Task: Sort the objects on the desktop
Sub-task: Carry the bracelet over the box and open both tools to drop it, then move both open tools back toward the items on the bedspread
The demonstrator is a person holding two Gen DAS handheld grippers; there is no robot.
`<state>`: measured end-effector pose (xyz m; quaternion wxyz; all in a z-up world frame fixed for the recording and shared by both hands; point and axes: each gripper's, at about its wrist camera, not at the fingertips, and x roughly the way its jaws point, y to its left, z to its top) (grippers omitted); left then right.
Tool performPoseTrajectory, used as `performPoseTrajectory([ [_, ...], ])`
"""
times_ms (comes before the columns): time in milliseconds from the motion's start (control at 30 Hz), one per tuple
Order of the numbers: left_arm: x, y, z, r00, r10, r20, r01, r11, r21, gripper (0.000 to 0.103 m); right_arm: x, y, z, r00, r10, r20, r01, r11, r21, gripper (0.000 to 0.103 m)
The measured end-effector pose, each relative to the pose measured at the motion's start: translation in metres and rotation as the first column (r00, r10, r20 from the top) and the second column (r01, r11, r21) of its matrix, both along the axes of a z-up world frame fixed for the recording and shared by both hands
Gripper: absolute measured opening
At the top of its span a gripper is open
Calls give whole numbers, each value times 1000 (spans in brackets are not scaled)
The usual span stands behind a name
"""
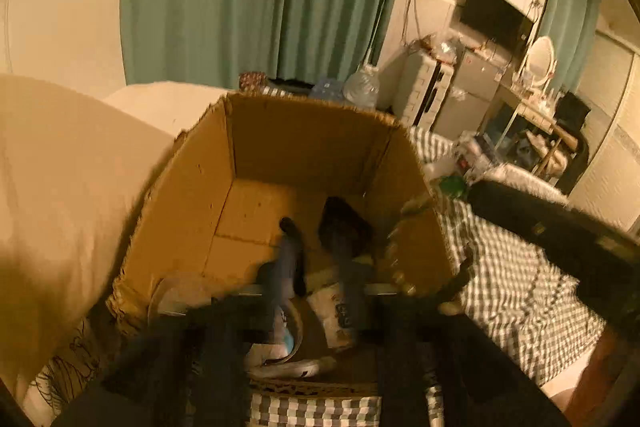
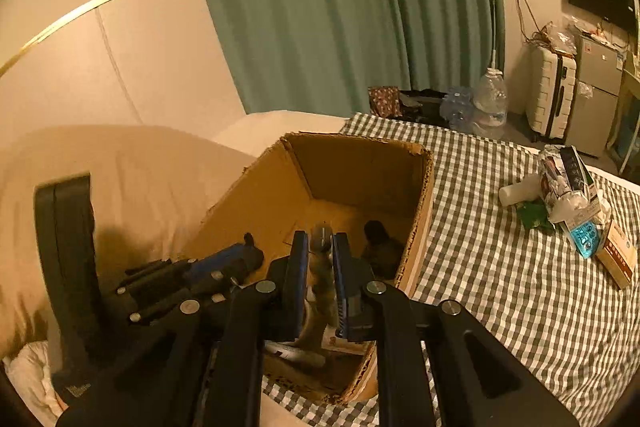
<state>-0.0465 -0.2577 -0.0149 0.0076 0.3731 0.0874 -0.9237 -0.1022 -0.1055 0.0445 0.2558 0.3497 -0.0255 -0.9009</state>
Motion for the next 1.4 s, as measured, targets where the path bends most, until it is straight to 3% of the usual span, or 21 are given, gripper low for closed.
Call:
performPoseTrajectory([
  [33, 1, 0, -3, 1000, 11, 15, -11, 1000, -9, 82, 2, 6, 2, 1000, -18, -10, 18, 1000, 5, 39],
  [67, 3, 2, -4, 1000, 24, 12, -24, 1000, -9, 92, 2, 11, 4, 999, -37, -25, 37, 999, 3, 45],
  [100, 6, 4, -4, 1000, 26, -5, -26, 1000, 4, 93, 5, 20, 8, 997, -57, -43, 57, 998, -9, 53],
  [233, 9, 19, -2, 1000, 20, 1, -20, 1000, -24, 94, 11, 62, 14, 988, -130, -83, 130, 991, 0, 55],
  [300, 11, 28, 1, 1000, 11, -8, -11, 1000, -26, 99, 14, 90, 10, 977, -190, -102, 193, 981, 22, 65],
  [367, 15, 42, 4, 1000, 1, -25, -2, 1000, -26, 103, 19, 122, 3, 960, -253, -119, 259, 965, 38, 69],
  [567, 22, 106, 9, 996, -68, -61, 67, 997, -27, 103, 35, 219, -38, 892, -441, -102, 451, 885, 118, 69],
  [767, 4, 170, 0, 989, -141, -33, 139, 989, -55, 103, 45, 296, -70, 829, -560, -10, 560, 828, 18, 73],
  [933, -23, 213, -14, 988, -155, -14, 154, 986, -66, 103, 32, 324, -88, 783, -621, 22, 622, 783, -33, 74],
  [1167, -77, 259, -45, 986, -165, -7, 163, 982, -97, 103, -7, 337, -110, 782, -624, 1, 623, 781, 28, 74],
  [1300, -116, 275, -60, 988, -154, -6, 153, 984, -90, 103, -35, 352, -124, 775, -631, 22, 631, 775, -2, 75],
  [1400, -148, 289, -66, 987, -157, -27, 153, 983, -105, 103, -56, 360, -134, 774, -632, 35, 633, 774, -29, 87],
])
